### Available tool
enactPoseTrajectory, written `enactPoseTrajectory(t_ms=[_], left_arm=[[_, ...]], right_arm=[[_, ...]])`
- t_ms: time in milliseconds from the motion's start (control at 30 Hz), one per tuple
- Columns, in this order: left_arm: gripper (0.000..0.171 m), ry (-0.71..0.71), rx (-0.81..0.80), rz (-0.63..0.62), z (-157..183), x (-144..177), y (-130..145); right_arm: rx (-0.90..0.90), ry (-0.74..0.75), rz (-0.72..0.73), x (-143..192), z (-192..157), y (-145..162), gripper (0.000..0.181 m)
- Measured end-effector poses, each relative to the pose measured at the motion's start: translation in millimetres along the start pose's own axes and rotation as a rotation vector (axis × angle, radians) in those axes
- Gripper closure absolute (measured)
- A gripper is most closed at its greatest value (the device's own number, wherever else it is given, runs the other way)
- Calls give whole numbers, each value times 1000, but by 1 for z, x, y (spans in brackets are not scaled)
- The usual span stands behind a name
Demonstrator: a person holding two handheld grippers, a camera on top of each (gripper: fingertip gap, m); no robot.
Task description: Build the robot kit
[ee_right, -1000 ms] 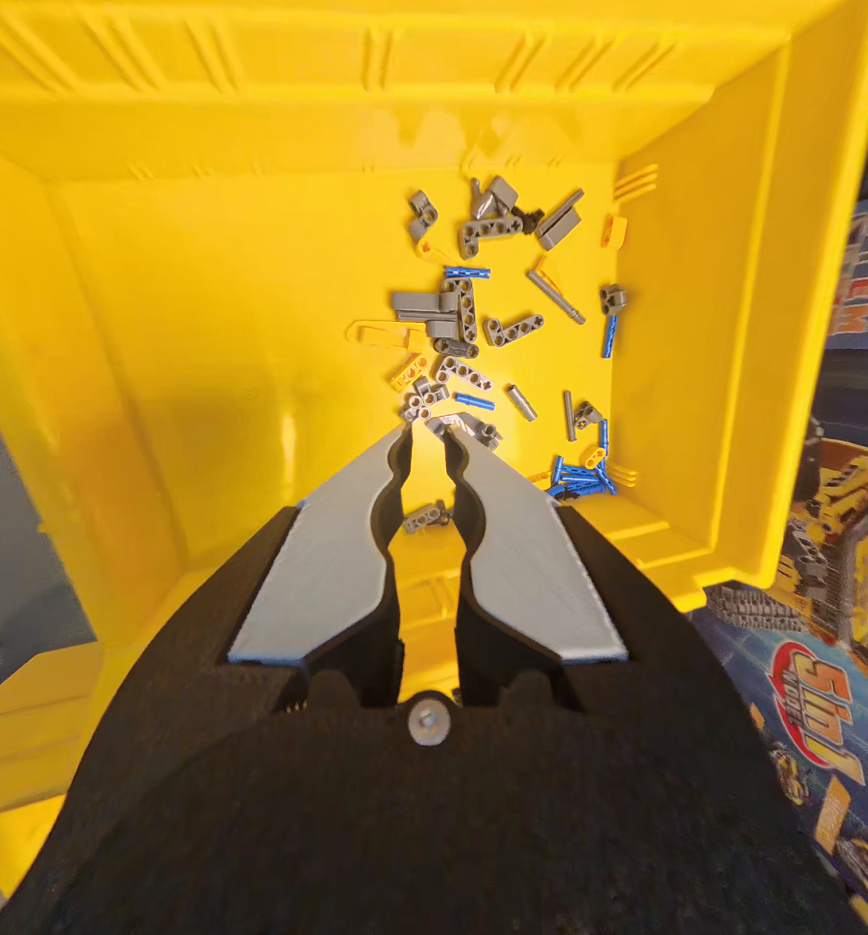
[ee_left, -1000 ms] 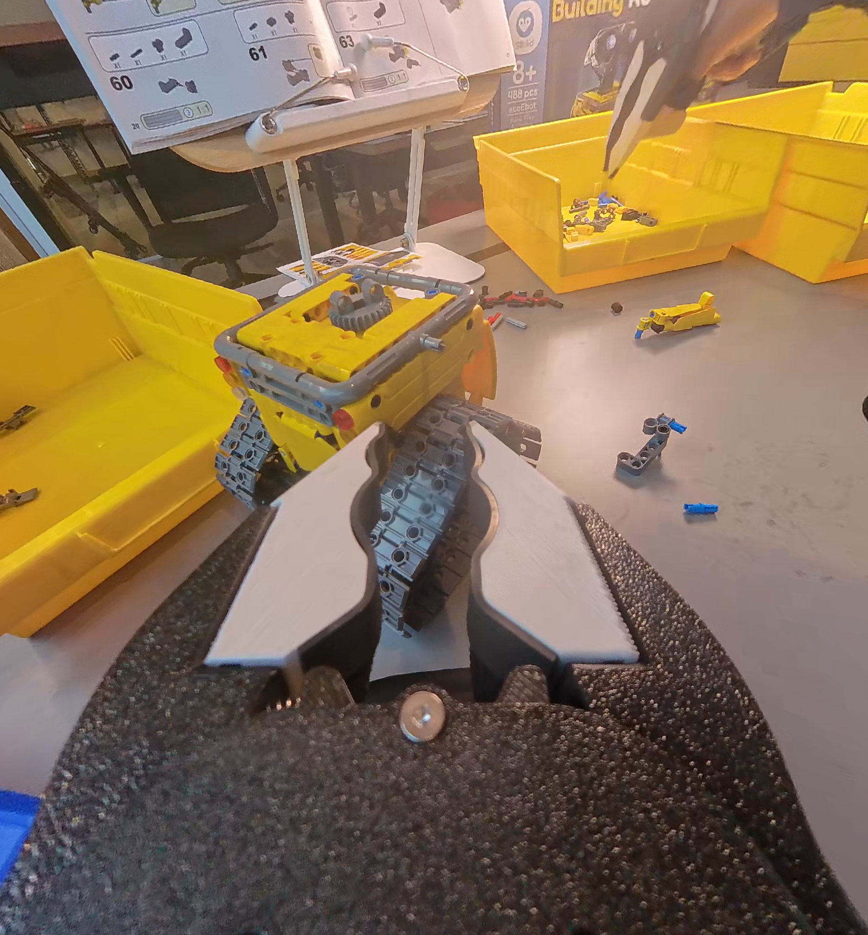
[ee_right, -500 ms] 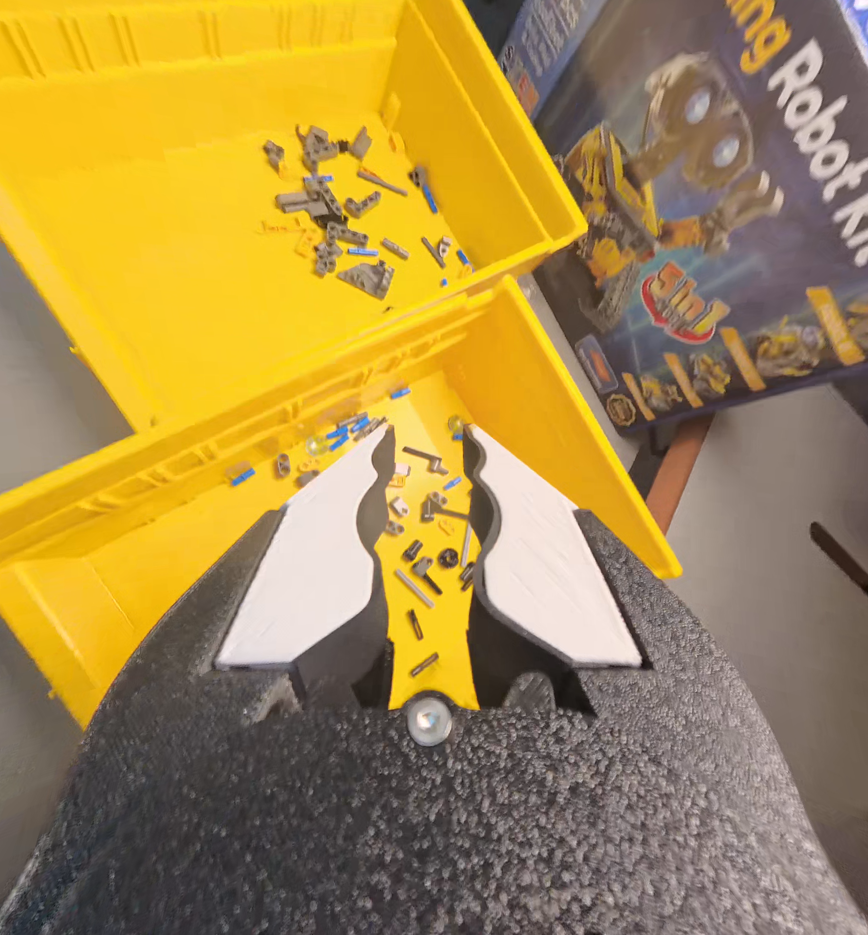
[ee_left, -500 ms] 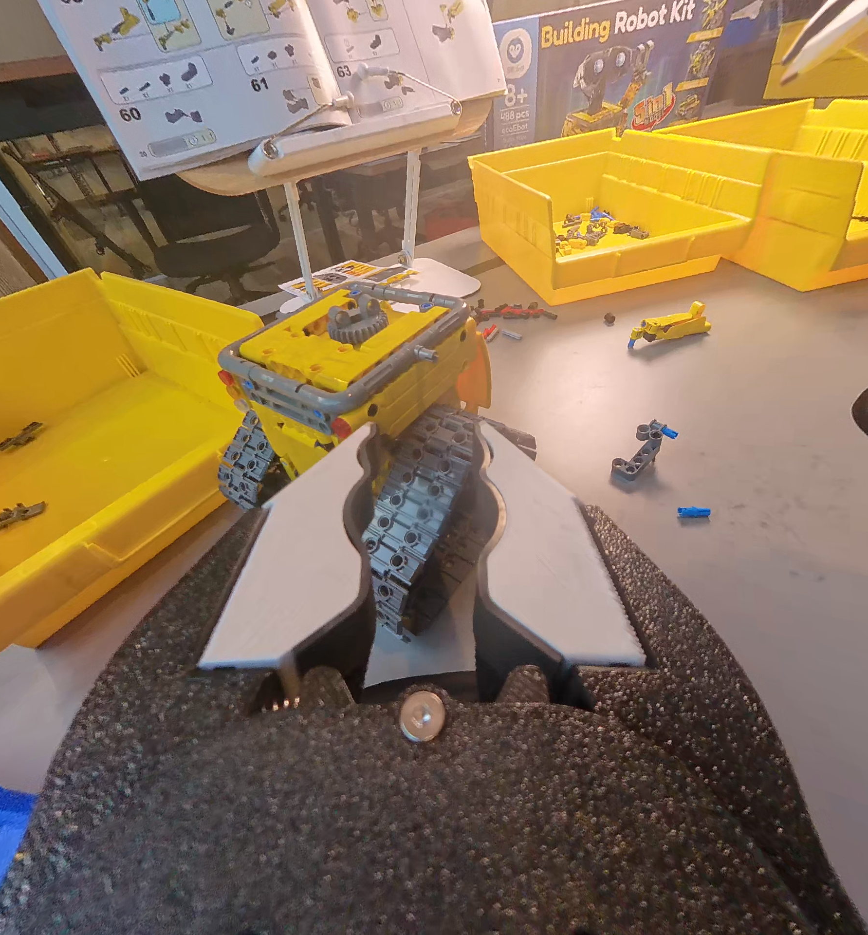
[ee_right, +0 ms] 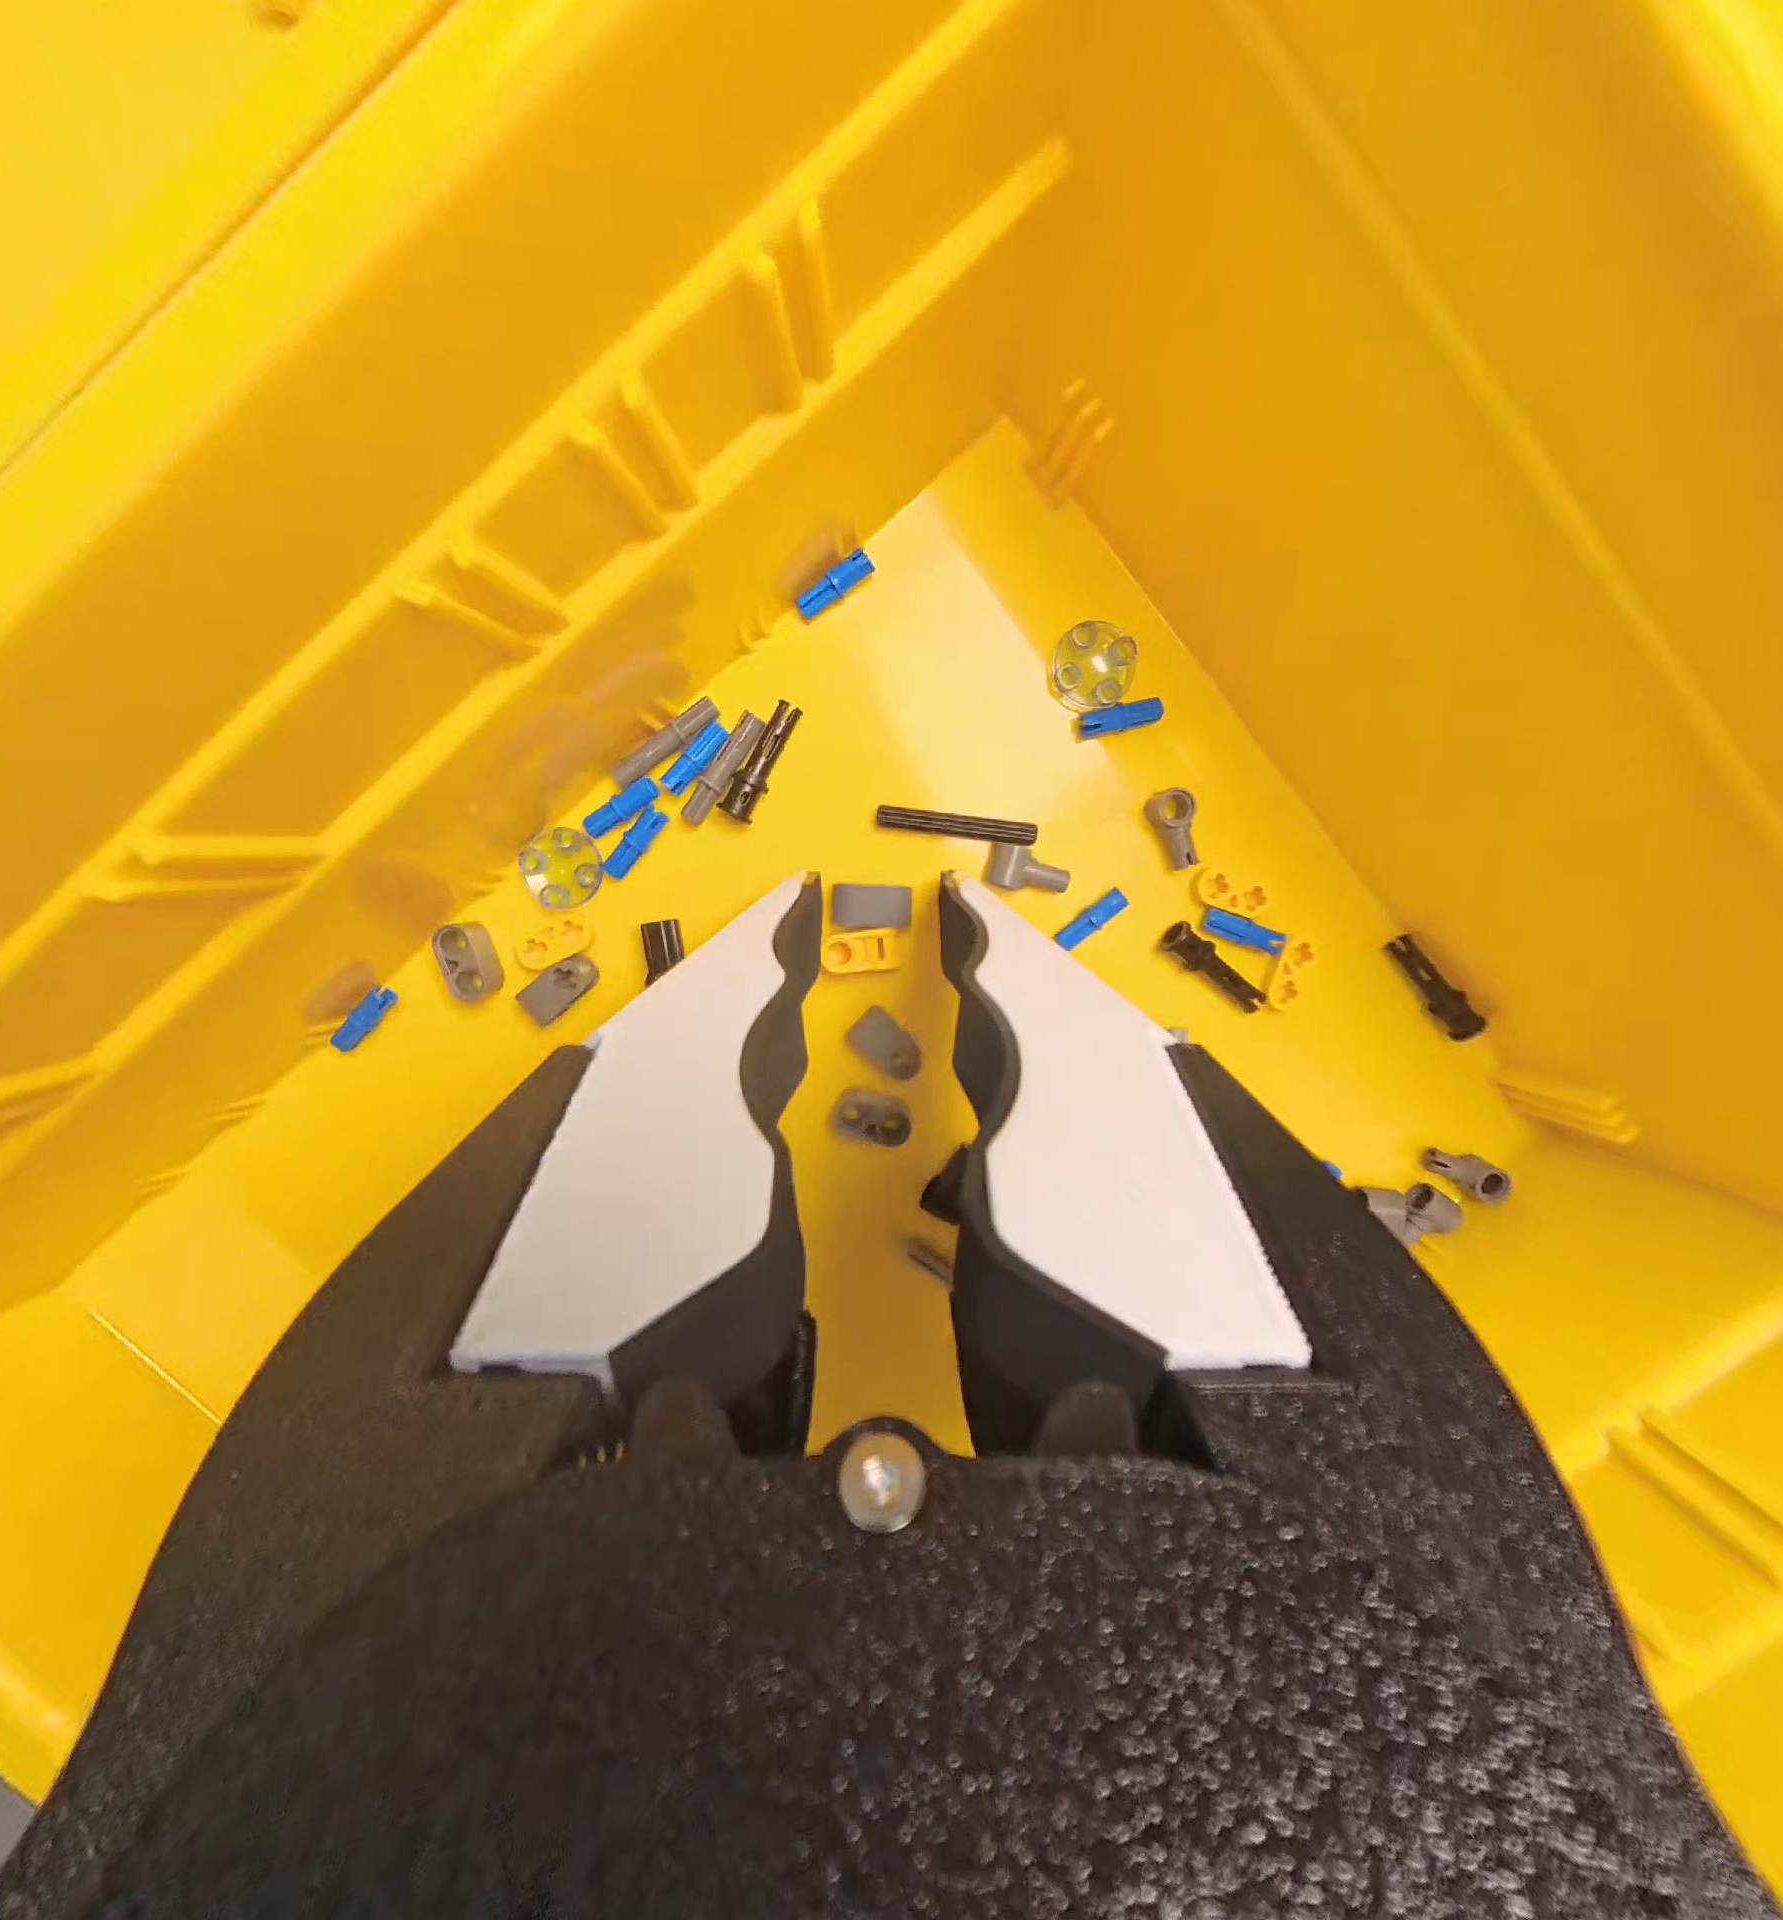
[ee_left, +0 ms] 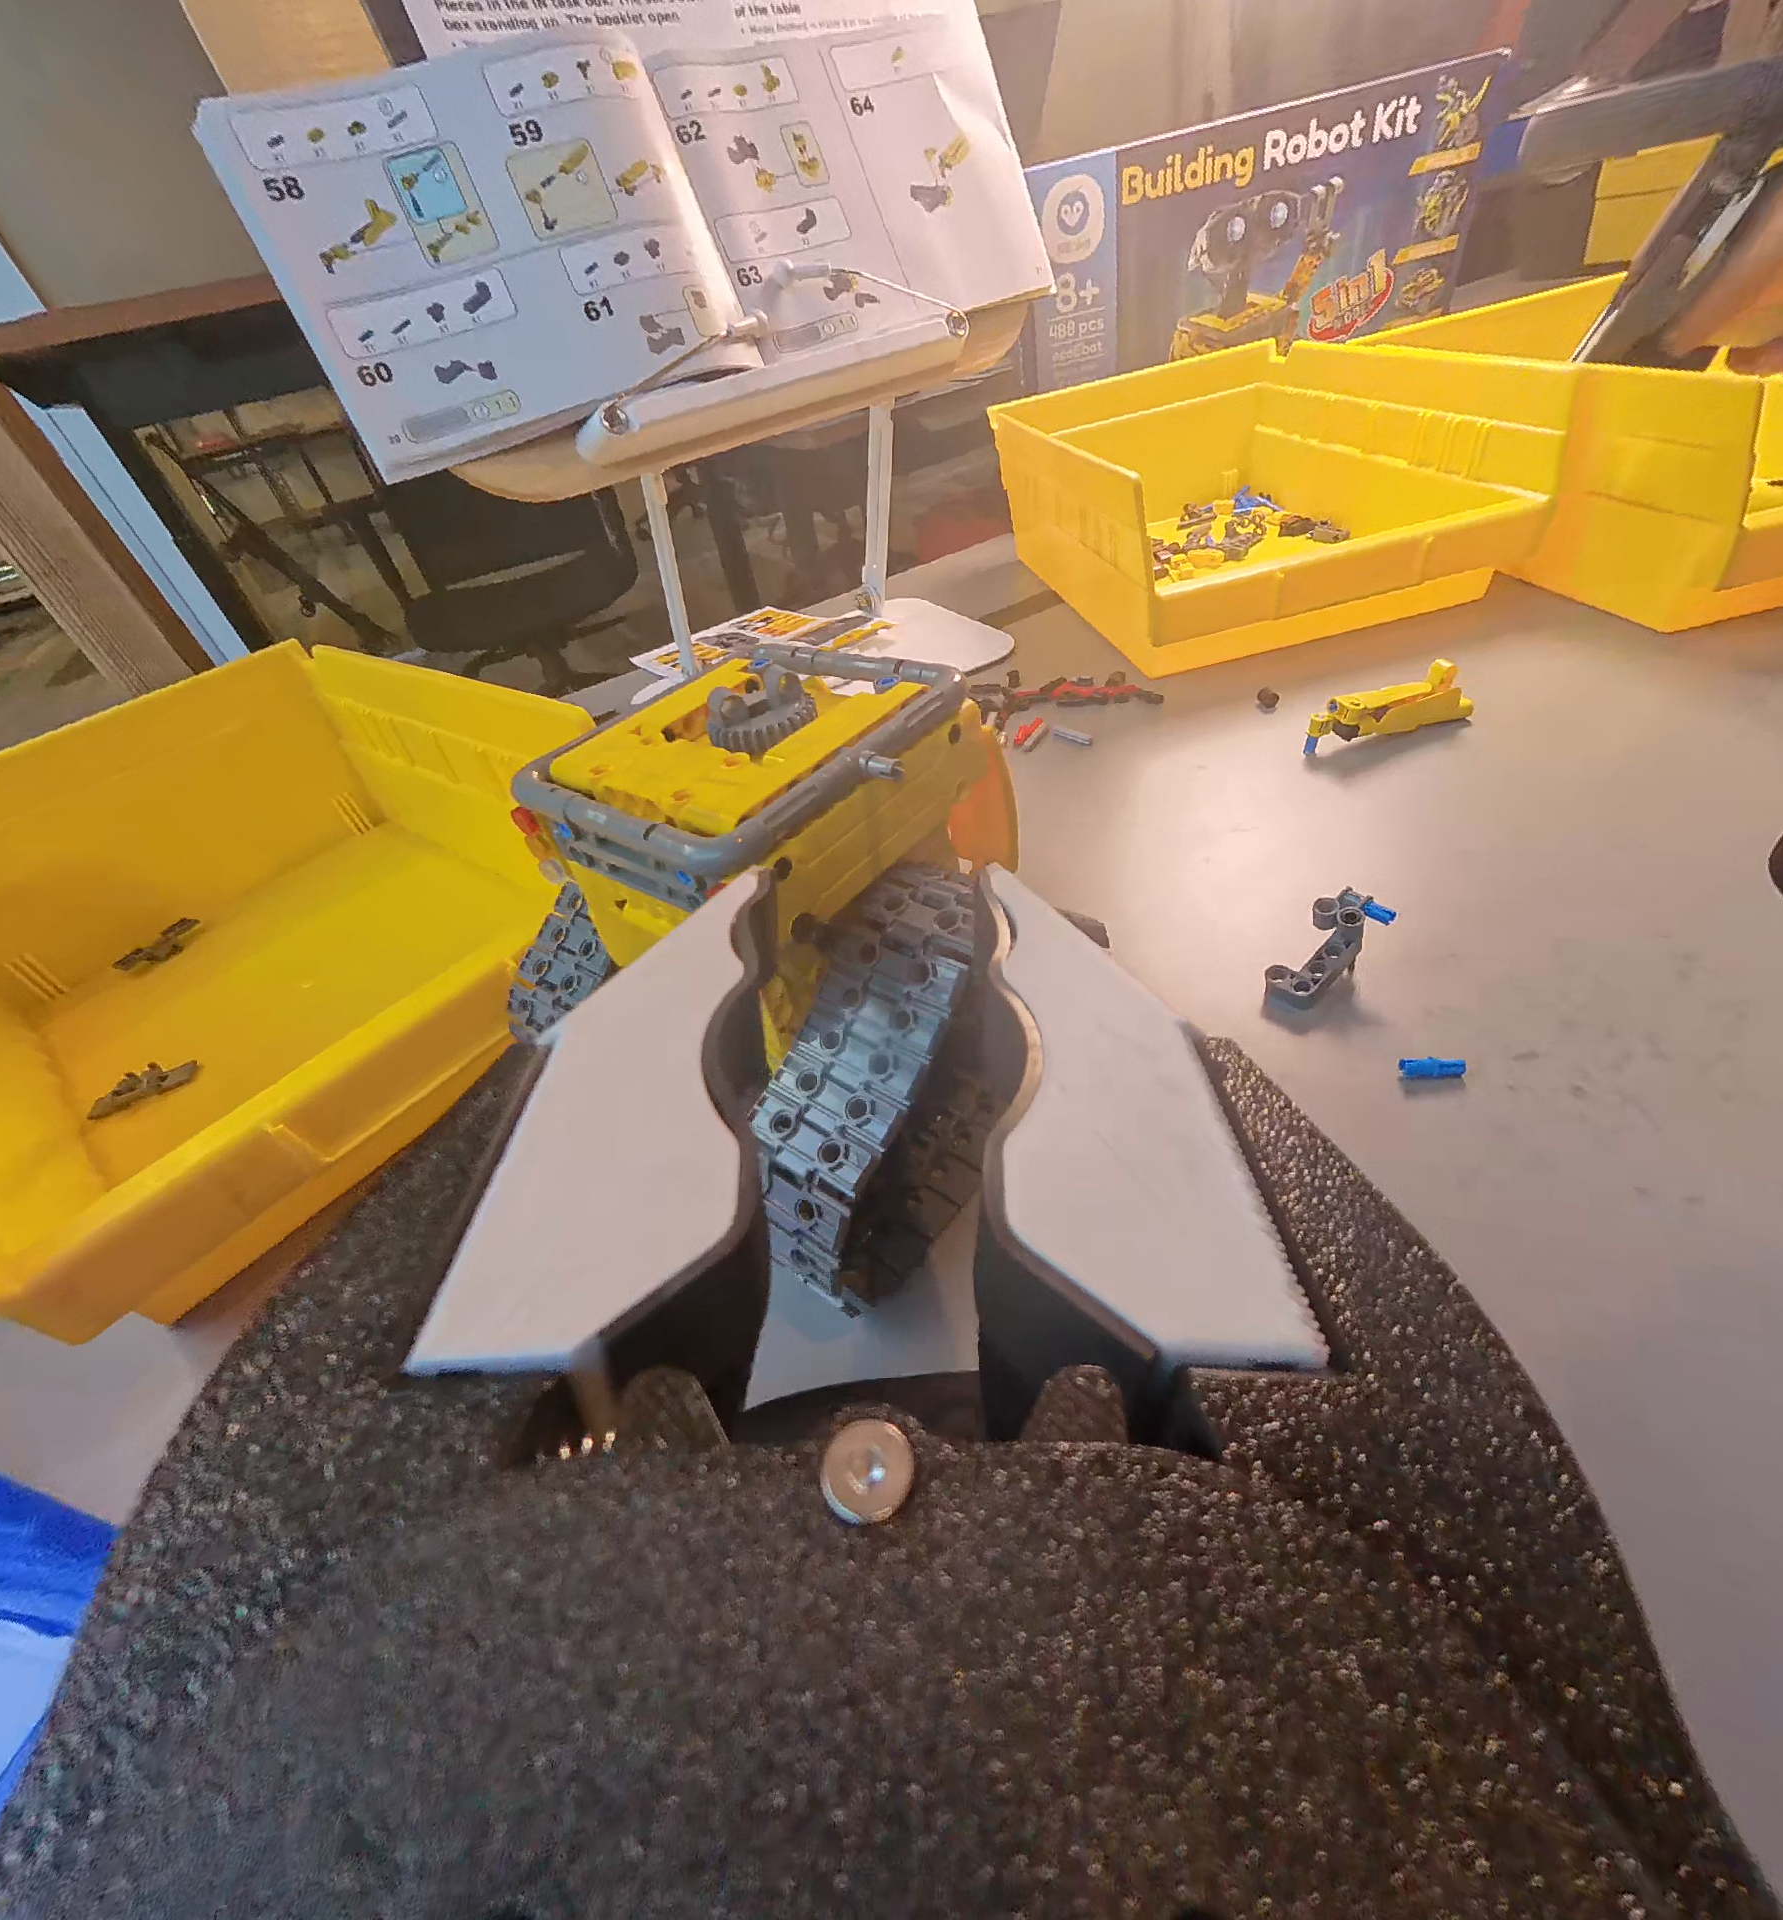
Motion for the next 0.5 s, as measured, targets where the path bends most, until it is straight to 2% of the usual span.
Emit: enactPoseTrajectory(t_ms=[233,300,400,500], left_arm=[[136,-19,12,7,0,6,0],[136,-17,15,2,-1,5,1],[136,-13,18,8,-1,5,1],[136,-10,28,10,-2,6,1]], right_arm=[[-15,-41,-16,-2,3,3,166],[-11,-31,24,7,2,2,166],[-15,-11,179,42,-6,-10,166],[75,45,398,104,-35,-27,166]])
Point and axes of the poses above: each gripper's, where its closed fingertips meet, x back along the fingers, y out of its underside, z = x × y across the jaws, the point moved 8 cm from there along x, back along the fingers, and after that the axes turned 7 degrees about y, right-handed, at the moved point
